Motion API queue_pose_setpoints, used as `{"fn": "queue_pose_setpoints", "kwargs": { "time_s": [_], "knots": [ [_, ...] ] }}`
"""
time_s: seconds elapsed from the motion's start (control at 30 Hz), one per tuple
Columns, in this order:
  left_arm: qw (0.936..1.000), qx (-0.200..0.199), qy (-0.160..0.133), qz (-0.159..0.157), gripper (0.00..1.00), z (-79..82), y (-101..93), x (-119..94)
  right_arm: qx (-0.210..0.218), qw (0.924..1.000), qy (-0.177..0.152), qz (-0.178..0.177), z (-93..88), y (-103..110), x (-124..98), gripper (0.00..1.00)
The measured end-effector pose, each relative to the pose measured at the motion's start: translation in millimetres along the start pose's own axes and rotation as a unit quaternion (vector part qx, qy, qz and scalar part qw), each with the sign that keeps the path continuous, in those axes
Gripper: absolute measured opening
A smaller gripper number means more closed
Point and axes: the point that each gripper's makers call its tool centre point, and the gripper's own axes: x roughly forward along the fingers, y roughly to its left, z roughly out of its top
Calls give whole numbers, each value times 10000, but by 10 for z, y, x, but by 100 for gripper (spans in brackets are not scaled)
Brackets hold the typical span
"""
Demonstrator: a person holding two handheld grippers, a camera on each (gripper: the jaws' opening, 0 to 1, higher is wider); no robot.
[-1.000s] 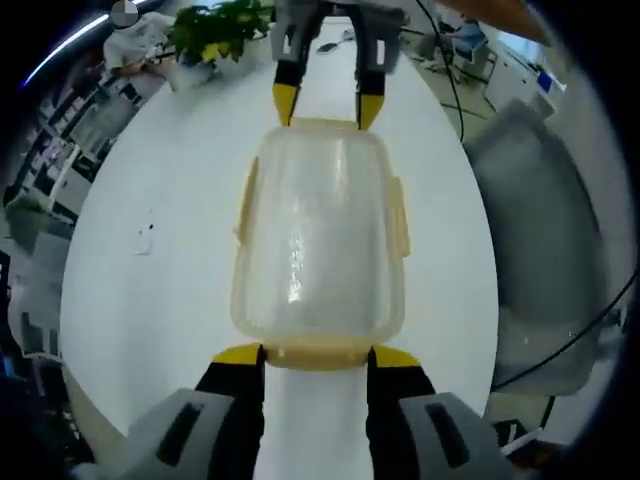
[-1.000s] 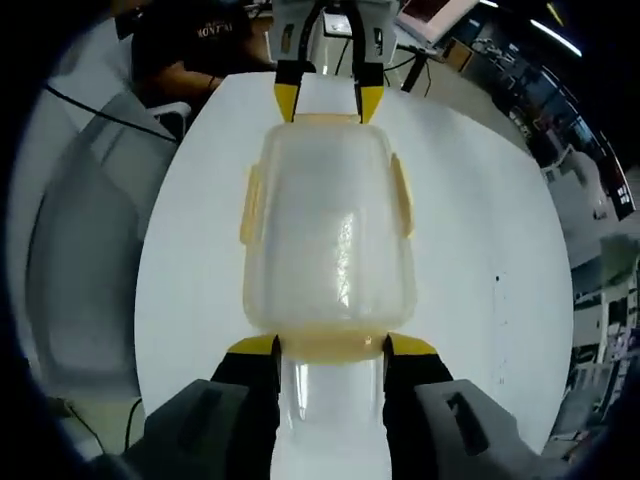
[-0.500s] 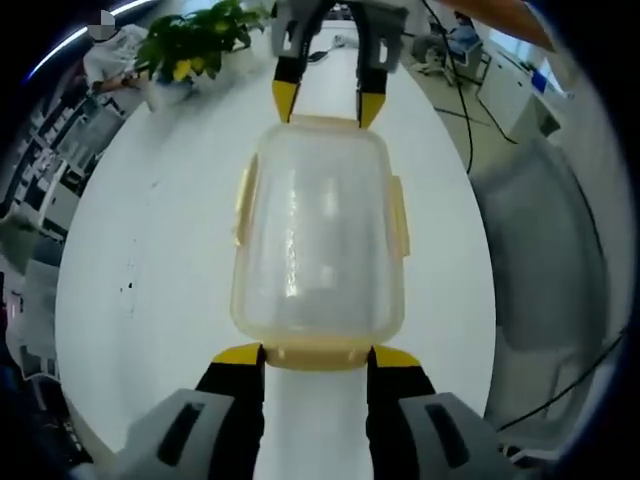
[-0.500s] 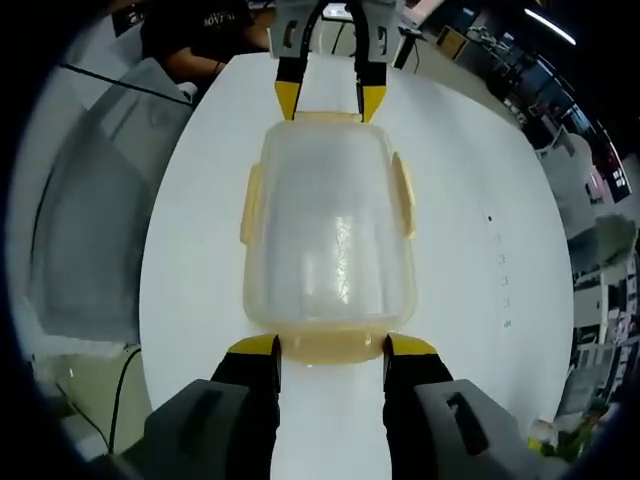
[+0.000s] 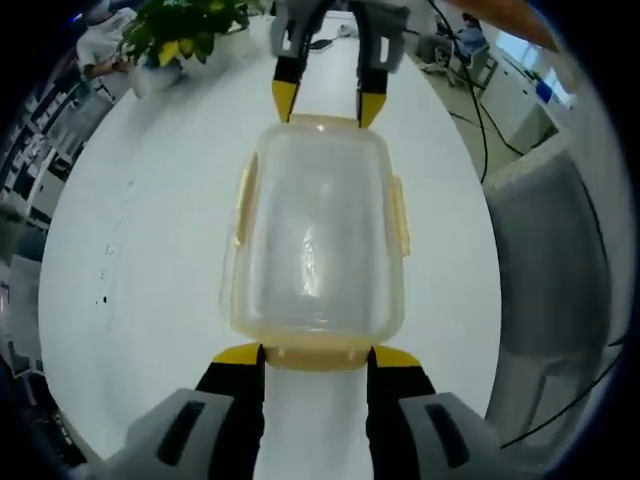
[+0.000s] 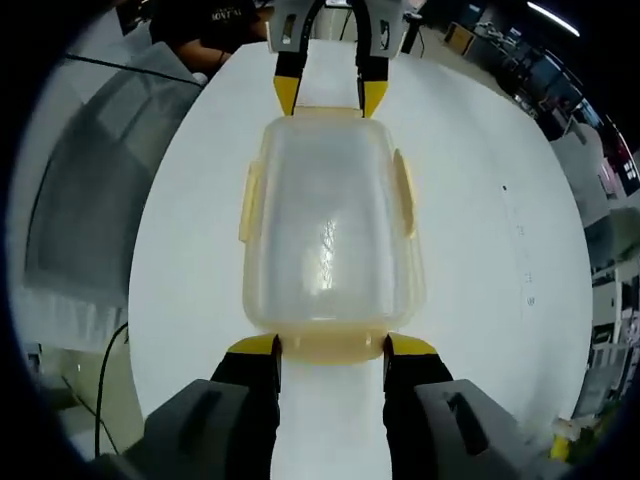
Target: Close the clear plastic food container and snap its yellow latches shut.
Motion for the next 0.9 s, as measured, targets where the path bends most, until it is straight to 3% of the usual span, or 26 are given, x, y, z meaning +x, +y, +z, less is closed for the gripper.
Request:
{"fn": "queue_pose_setpoints", "kwargs": {
  "time_s": [0.17, 0.37, 0.47, 0.9],
  "knots": [
    [9999, -38, 100, -63, 34, -40, 100, 63, 20, 9999, -122, 92, 6, -95, 60, 37],
    [9999, -82, 118, -87, 35, -56, 139, 128, -18, 9998, -46, 166, -20, -148, 102, 37],
    [9999, -91, 47, 29, 35, -43, 201, 122, -48, 9999, -87, 20, -21, -206, 102, 37],
    [10000, -30, 61, -47, 35, -28, 147, 155, 51, 9999, -29, 119, -55, -139, 108, 37]
  ]
}}
